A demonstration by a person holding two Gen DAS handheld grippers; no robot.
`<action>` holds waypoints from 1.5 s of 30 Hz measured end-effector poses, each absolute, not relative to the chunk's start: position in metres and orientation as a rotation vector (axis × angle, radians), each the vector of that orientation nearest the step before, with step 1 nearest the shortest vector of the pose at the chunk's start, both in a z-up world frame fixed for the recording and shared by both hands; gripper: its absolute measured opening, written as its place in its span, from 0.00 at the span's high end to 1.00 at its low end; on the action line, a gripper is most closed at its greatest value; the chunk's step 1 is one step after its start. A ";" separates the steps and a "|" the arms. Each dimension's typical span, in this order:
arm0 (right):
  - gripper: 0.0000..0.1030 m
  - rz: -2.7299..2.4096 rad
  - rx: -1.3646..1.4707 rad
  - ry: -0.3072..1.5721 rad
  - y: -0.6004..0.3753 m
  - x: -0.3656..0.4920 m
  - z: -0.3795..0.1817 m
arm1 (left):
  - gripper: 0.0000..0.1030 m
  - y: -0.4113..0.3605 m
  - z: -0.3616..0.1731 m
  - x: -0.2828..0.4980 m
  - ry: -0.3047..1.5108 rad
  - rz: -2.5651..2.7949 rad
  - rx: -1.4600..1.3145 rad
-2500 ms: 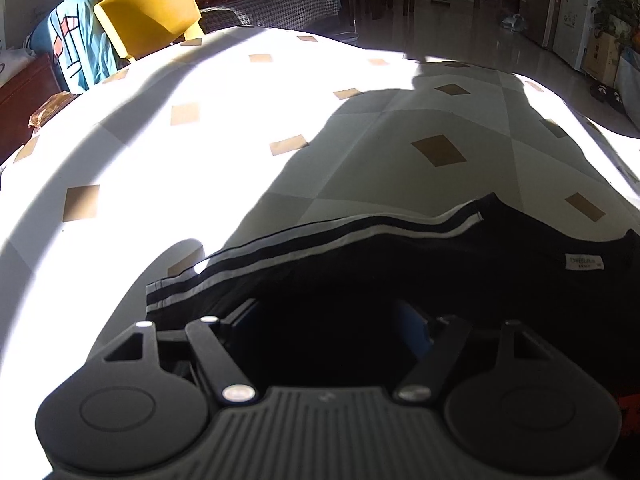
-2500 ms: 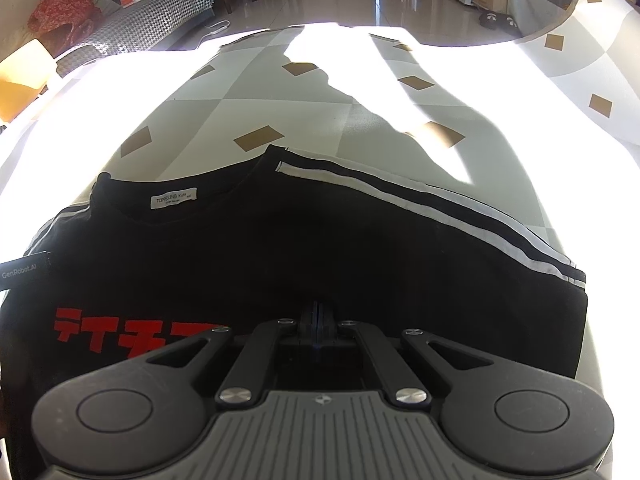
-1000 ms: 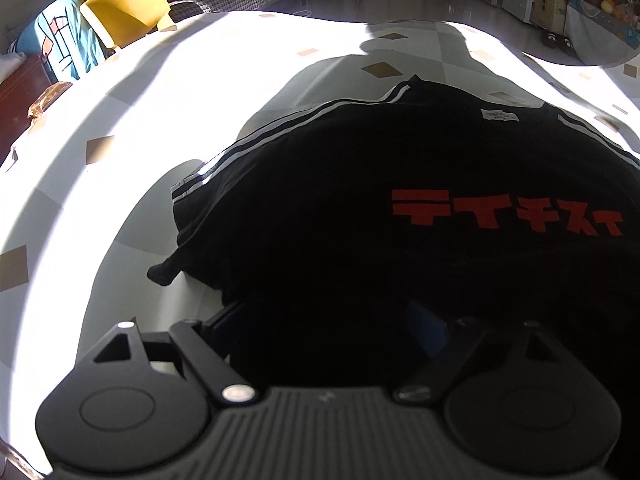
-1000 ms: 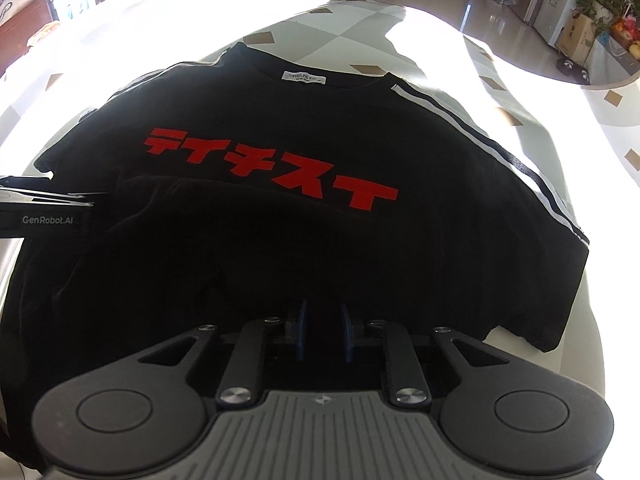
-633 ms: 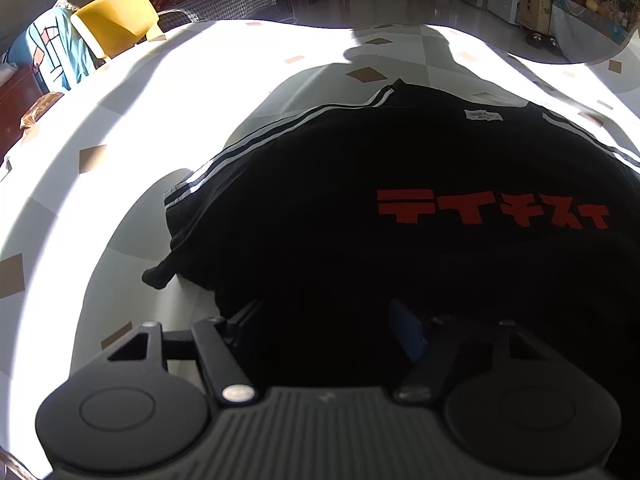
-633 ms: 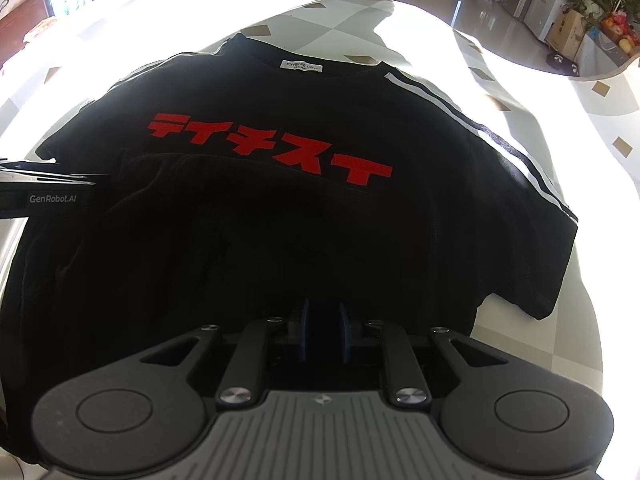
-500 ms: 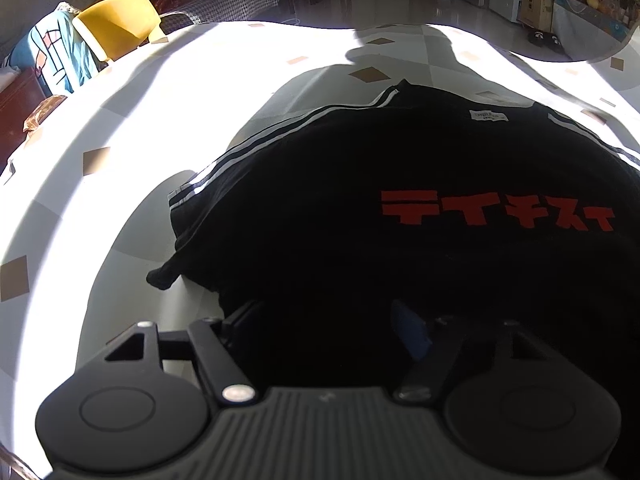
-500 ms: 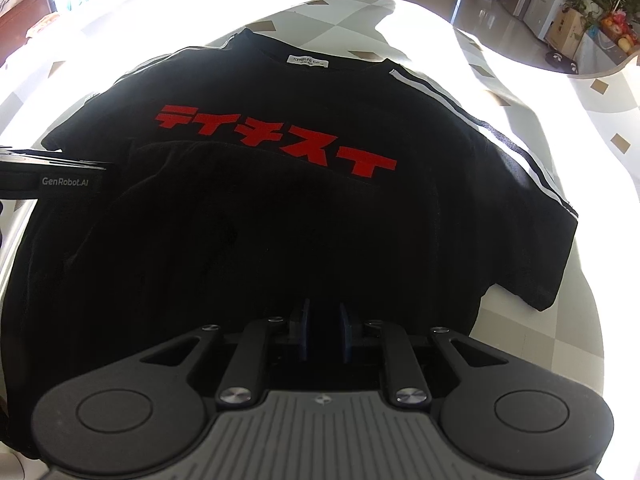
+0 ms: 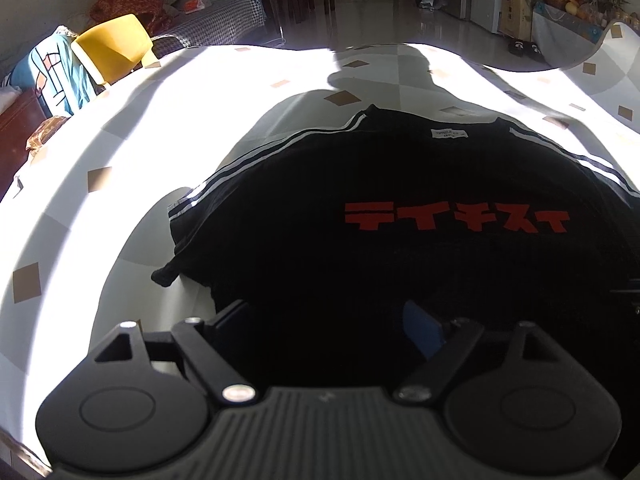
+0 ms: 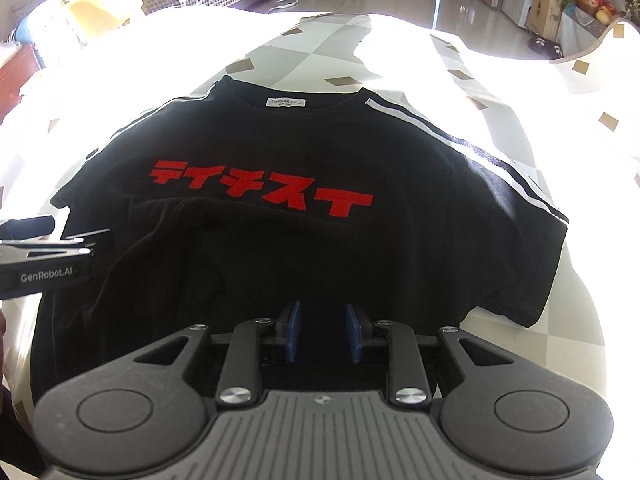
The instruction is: Fold clothes
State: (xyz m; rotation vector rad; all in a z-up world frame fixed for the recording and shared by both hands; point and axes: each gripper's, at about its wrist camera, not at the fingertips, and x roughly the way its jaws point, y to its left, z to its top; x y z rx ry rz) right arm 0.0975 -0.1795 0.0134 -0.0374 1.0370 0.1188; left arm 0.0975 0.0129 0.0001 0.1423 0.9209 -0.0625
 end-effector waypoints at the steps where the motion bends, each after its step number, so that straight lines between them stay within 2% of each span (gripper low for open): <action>1: 0.75 0.115 -0.026 1.033 -0.181 0.100 0.014 | 0.14 0.008 0.001 0.093 0.919 -0.084 0.149; 6: 0.67 0.090 0.017 1.022 -0.189 0.114 0.016 | 0.11 -0.015 0.002 0.080 0.920 -0.185 0.180; 7: 0.65 0.086 0.019 1.020 -0.190 0.117 0.016 | 0.04 -0.019 0.002 0.078 0.922 -0.200 0.182; 9: 0.63 0.081 0.016 1.020 -0.190 0.123 0.015 | 0.00 -0.027 -0.001 0.073 0.923 -0.228 0.182; 22: 0.61 0.079 0.007 1.036 -0.185 0.155 0.007 | 0.00 -0.070 -0.020 0.054 0.948 -0.369 0.279; 26: 0.61 0.063 0.016 1.038 -0.185 0.166 0.002 | 0.00 -0.067 -0.038 0.056 1.006 -0.350 0.264; 45: 0.55 0.042 -0.071 1.015 -0.183 0.194 -0.020 | 0.00 -0.051 -0.041 0.048 1.042 -0.410 0.246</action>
